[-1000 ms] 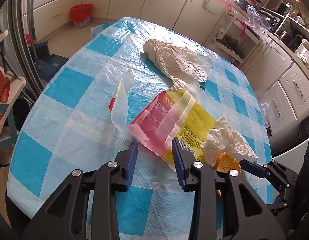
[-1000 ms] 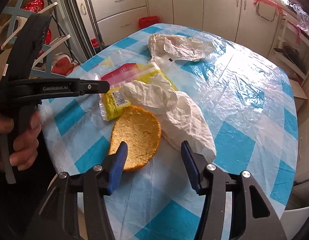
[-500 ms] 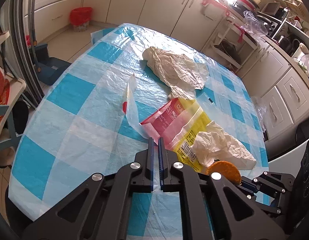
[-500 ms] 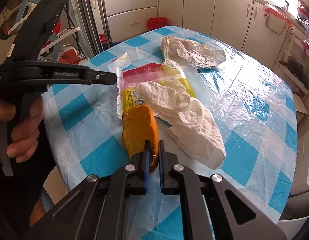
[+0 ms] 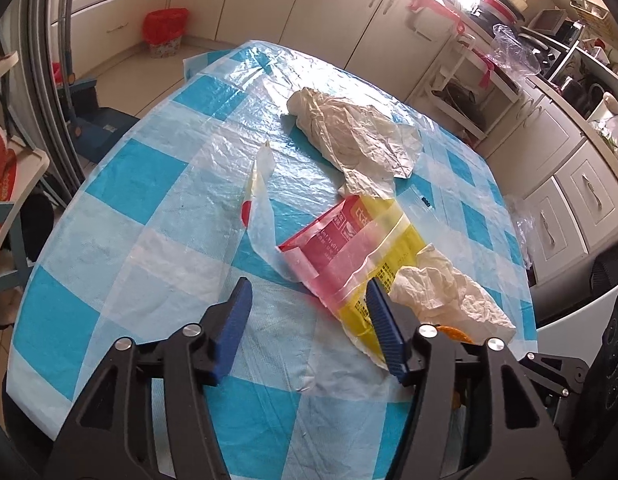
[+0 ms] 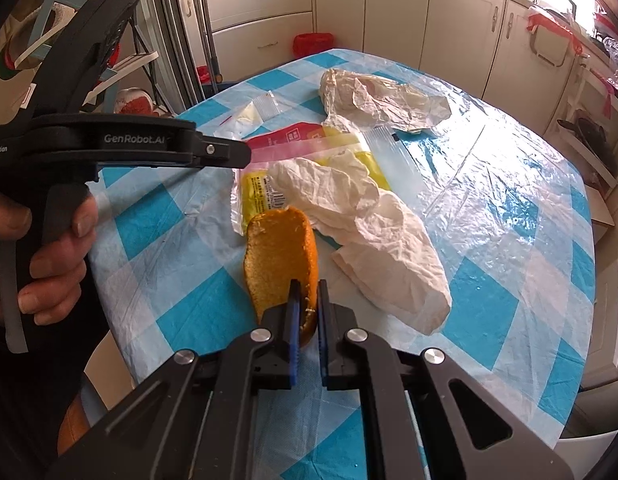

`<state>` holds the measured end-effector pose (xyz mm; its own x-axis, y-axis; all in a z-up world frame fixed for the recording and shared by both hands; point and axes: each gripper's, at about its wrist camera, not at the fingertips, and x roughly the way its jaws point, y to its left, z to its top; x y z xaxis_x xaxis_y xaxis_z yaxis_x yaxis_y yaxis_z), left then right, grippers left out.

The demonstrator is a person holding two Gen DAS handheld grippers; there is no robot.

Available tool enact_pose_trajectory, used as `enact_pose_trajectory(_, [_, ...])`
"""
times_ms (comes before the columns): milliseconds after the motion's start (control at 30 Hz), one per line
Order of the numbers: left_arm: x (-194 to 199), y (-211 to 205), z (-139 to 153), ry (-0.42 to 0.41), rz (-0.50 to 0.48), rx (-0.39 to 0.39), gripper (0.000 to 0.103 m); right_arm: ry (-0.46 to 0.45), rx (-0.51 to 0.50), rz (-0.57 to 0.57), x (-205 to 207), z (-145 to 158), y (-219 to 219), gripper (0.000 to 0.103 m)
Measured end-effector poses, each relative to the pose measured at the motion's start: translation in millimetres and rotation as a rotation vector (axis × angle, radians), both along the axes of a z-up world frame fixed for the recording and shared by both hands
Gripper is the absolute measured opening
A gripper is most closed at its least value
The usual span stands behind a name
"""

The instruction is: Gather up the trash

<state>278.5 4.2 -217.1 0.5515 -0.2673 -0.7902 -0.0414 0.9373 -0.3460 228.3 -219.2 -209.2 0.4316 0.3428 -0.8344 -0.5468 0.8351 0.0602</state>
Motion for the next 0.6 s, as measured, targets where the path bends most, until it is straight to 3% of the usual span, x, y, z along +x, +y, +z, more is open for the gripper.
enact_pose_trajectory(67, [5.6,-6.1,-0.1,-0.014,0.007,0.016,0.066,0.001,0.002,0.002,0.5,-0.2,0.1,0.008])
enact_pose_trajectory(167, [12.8,-15.7,-0.6,-0.025,0.005,0.031,0.064,0.001,0.003,0.004,0.7,-0.4,0.1,0.008])
enact_pose_trajectory(233, [16.9,-22.8,-3.2,-0.01,-0.03,0.031,0.021,0.003,0.006,0.006,0.8,-0.5,-0.5,0.008])
enact_pose_trajectory(267, [18.3,-25.8,-5.0,-0.002,-0.045,0.025,0.017,0.005,0.009,0.006,1.0,-0.5,-0.9,0.008])
enact_pose_trajectory(400, [15.4,-29.8,-2.8,-0.024,-0.057,0.044,0.009,0.009,0.013,0.011,1.9,-0.7,-1.0,0.008])
enact_pose_trajectory(600, [6.6,-21.3,9.9,-0.056,-0.051,0.046,0.007,0.007,0.008,0.019,2.4,-1.1,1.0,0.008])
